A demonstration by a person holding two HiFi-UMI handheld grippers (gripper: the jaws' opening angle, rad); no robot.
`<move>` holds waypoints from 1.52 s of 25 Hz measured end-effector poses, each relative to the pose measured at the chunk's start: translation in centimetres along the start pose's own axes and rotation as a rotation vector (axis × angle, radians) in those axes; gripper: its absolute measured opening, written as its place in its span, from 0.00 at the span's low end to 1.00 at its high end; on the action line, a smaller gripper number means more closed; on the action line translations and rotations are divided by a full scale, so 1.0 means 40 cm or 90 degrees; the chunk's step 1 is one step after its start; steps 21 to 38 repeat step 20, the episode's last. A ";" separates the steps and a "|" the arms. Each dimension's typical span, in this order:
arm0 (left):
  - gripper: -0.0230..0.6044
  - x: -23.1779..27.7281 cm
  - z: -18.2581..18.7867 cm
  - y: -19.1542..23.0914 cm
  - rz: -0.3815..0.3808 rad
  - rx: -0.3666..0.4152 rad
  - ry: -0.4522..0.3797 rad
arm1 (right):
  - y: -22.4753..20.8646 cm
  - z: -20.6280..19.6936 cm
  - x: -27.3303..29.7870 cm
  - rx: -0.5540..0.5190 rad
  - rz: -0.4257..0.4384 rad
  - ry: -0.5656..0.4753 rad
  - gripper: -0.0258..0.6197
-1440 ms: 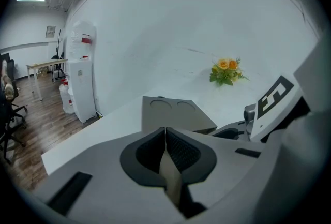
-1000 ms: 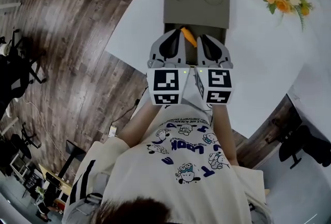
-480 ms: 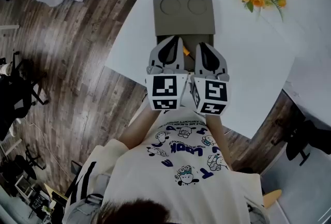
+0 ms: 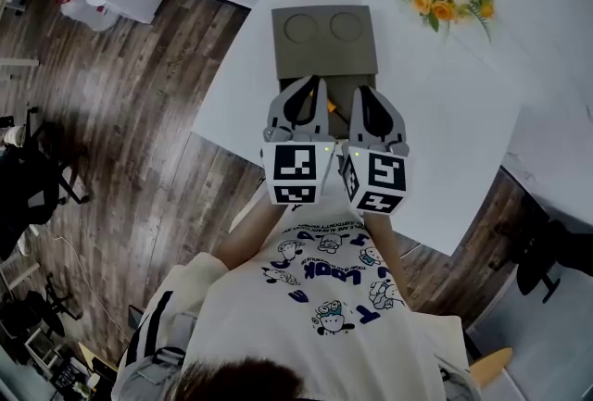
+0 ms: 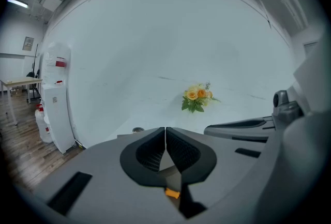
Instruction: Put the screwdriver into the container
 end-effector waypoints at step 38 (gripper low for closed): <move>0.07 -0.045 0.022 -0.011 -0.011 0.012 -0.019 | 0.006 0.023 -0.041 0.001 -0.025 -0.027 0.10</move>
Point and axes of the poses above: the fingertips, and each gripper's own axes: x forward along the fingers, y to its left, z out of its top, the point moved 3 cm from there along -x, backward along the fingers, and after that the axes turned 5 degrees about y, right-handed, at the moved point
